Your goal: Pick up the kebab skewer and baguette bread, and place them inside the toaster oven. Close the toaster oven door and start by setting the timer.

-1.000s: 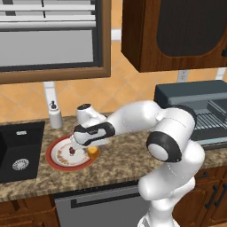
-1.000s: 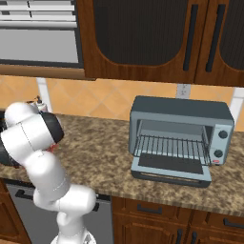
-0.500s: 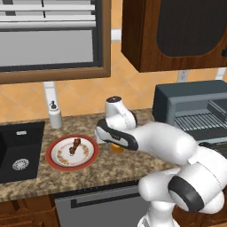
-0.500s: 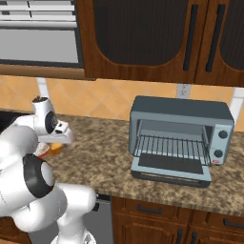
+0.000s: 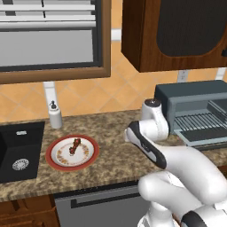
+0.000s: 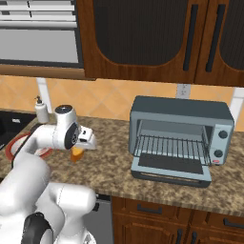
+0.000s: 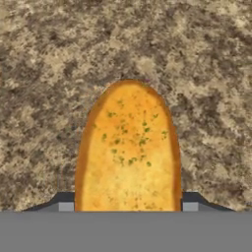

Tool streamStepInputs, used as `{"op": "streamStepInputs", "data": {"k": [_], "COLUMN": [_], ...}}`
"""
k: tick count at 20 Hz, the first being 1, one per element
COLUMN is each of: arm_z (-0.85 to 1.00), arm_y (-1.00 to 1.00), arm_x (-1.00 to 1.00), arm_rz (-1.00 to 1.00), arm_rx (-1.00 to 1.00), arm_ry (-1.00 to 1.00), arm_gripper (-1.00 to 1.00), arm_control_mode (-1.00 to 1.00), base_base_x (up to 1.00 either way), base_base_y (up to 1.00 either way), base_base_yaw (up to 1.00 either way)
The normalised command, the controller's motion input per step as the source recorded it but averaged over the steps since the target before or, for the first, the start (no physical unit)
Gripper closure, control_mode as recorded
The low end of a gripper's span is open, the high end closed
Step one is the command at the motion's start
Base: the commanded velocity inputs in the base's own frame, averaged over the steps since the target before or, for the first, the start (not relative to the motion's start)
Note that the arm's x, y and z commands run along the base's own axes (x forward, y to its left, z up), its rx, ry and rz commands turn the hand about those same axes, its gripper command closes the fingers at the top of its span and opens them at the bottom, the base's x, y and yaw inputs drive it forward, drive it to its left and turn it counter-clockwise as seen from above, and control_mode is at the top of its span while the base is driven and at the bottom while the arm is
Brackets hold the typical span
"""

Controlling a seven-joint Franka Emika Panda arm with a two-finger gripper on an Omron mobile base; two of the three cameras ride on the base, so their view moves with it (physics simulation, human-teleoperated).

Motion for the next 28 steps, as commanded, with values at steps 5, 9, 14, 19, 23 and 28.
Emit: {"op": "streamStepInputs", "data": {"k": [5,9,14,19,23,28], "arm_z": [0.27,0.27,0.36,0.48,0.27,0.06], "arm_y": [-1.0,-1.0,-1.0,-1.0,-0.8,-0.39], "arm_x": [0.0,0.0,0.16,0.34,0.46,0.51], "arm_rz": [0.0,0.0,0.0,0.0,0.0,0.0], "arm_rx": [0.03,0.01,0.0,0.01,0.0,0.0], "arm_ry": [-0.09,-0.04,0.0,0.01,0.02,0.02], "arm_gripper": [1.0,1.0,1.0,1.0,1.0,1.0], "arm_control_mode": [-1.0,-1.0,-1.0,-1.0,-1.0,-1.0], "base_base_x": [0.0,0.0,0.0,0.0,0.0,0.0], "base_base_y": [0.0,0.0,0.0,0.0,0.0,0.0], "base_base_yaw": [0.0,0.0,0.0,0.0,0.0,0.0]}}
